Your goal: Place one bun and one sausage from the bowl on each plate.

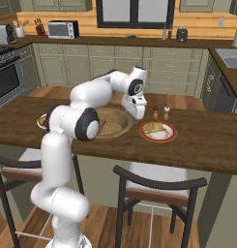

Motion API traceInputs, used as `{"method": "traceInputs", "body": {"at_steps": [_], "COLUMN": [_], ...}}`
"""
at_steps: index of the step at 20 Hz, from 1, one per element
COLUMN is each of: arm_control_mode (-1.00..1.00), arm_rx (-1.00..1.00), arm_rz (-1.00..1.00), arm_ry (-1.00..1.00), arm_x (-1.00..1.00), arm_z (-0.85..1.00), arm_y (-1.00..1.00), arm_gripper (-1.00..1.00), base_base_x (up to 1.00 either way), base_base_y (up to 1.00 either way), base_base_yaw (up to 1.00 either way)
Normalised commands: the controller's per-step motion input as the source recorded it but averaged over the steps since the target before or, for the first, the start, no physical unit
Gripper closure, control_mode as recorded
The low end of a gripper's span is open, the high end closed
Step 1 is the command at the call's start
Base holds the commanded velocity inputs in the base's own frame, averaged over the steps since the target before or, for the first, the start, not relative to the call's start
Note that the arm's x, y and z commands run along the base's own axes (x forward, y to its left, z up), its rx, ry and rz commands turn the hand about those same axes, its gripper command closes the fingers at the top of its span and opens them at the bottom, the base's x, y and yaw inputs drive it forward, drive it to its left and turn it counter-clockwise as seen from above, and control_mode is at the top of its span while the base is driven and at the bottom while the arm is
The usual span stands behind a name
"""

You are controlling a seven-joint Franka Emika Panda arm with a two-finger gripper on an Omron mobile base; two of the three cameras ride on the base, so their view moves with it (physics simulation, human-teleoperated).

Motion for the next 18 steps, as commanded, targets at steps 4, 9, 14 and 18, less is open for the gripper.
{"method": "traceInputs", "body": {"at_steps": [4,9,14,18], "arm_control_mode": [-1.0,-1.0,-1.0,-1.0], "arm_rx": [0.0,0.0,0.0,-0.01], "arm_rz": [0.21,0.2,0.24,0.12], "arm_ry": [0.01,0.0,0.0,0.0], "arm_x": [-0.17,0.21,0.3,0.41], "arm_z": [0.0,-0.02,-0.1,-0.39], "arm_y": [1.0,0.96,0.82,0.49], "arm_gripper": [-1.0,-1.0,-1.0,-1.0], "base_base_x": [0.0,0.0,0.0,0.0], "base_base_y": [0.0,0.0,0.0,0.0], "base_base_yaw": [0.0,0.0,0.0,0.0]}}
